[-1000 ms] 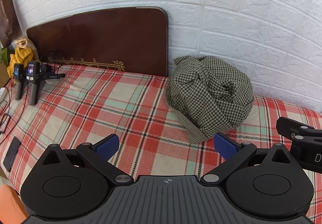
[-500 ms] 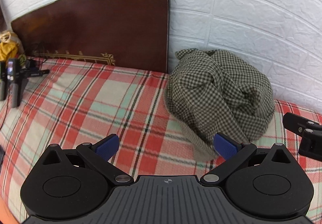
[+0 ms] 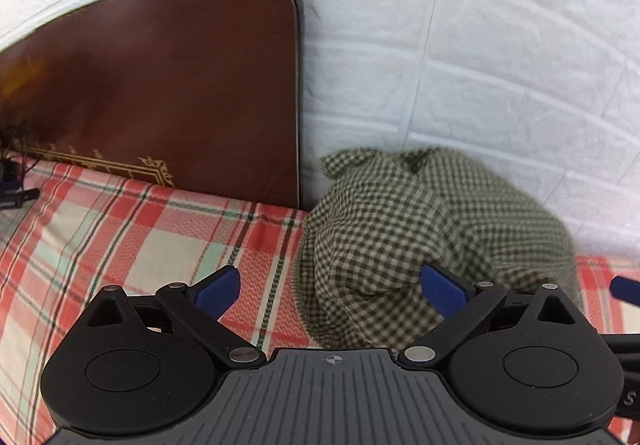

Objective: Fold clothes
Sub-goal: 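Move both tools toward the gingham pile and lower them onto it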

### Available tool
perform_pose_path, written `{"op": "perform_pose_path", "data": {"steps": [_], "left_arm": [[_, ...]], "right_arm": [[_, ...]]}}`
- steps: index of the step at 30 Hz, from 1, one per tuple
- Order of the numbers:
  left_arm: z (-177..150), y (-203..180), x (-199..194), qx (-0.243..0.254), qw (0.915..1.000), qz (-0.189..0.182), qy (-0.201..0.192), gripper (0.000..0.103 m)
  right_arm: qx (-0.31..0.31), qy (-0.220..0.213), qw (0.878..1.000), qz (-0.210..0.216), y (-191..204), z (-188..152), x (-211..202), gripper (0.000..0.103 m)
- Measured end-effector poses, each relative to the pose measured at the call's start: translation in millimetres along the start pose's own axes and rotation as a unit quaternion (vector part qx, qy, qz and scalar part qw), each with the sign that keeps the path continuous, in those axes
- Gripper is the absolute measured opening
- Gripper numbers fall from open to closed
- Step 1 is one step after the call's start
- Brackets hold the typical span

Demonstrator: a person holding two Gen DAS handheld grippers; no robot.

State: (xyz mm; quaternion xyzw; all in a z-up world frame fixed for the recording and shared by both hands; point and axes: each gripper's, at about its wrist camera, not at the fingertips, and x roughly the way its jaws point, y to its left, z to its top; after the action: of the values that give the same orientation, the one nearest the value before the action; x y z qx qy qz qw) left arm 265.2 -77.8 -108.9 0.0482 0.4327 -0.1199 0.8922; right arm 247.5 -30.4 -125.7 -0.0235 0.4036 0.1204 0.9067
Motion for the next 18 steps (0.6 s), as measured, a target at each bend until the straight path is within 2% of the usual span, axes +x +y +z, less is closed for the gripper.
{"op": "perform_pose_path", "data": {"steps": [2, 4, 5, 6, 7, 8, 9, 10, 11, 13, 15, 18], "left_arm": [[1, 0, 10, 0.006, 0.9999, -0.008, 0.013, 0.098], [1, -1, 15, 0.014, 0.9995, -0.022, 0.020, 0.091], [0, -1, 17, 0.020, 0.9991, -0.028, 0.023, 0.089], [0, -2, 18, 0.026, 0.9987, -0.035, 0.026, 0.082], [0, -3, 20, 0.030, 0.9982, -0.043, 0.030, 0.065], [0, -3, 21, 0.032, 0.9975, -0.053, 0.035, 0.052], [0, 0, 22, 0.020, 0.9964, -0.072, 0.041, 0.027], [0, 2, 23, 0.009, 0.9948, -0.090, 0.048, 0.013], [0, 4, 23, -0.001, 0.9931, -0.105, 0.054, 0.012], [2, 4, 22, -0.012, 0.9927, -0.105, 0.057, 0.005], [2, 3, 19, -0.007, 0.9925, -0.108, 0.057, 0.001], [2, 4, 5, 0.000, 0.9922, -0.115, 0.046, 0.000]], "right_arm": [[-0.004, 0.003, 1.000, -0.003, 2, 1, 5, 0.095], [0.002, -0.001, 1.000, -0.005, 2, 3, 10, 0.083], [0.008, 0.000, 1.000, -0.004, 2, 4, 11, 0.080], [0.018, 0.003, 1.000, -0.002, 1, 4, 13, 0.072], [0.025, 0.007, 1.000, 0.001, 0, 4, 14, 0.058], [0.028, 0.010, 1.000, 0.002, 0, 4, 14, 0.053], [0.026, 0.010, 1.000, 0.000, 1, 3, 12, 0.047], [0.023, 0.011, 1.000, -0.002, 2, 3, 11, 0.040], [0.018, 0.012, 1.000, -0.005, 4, 3, 11, 0.037], [0.019, 0.017, 1.000, -0.008, 5, 3, 10, 0.029], [0.028, 0.021, 0.999, -0.008, 6, 3, 8, 0.025], [0.044, 0.020, 0.999, -0.009, 8, 2, 1, 0.016]]}}
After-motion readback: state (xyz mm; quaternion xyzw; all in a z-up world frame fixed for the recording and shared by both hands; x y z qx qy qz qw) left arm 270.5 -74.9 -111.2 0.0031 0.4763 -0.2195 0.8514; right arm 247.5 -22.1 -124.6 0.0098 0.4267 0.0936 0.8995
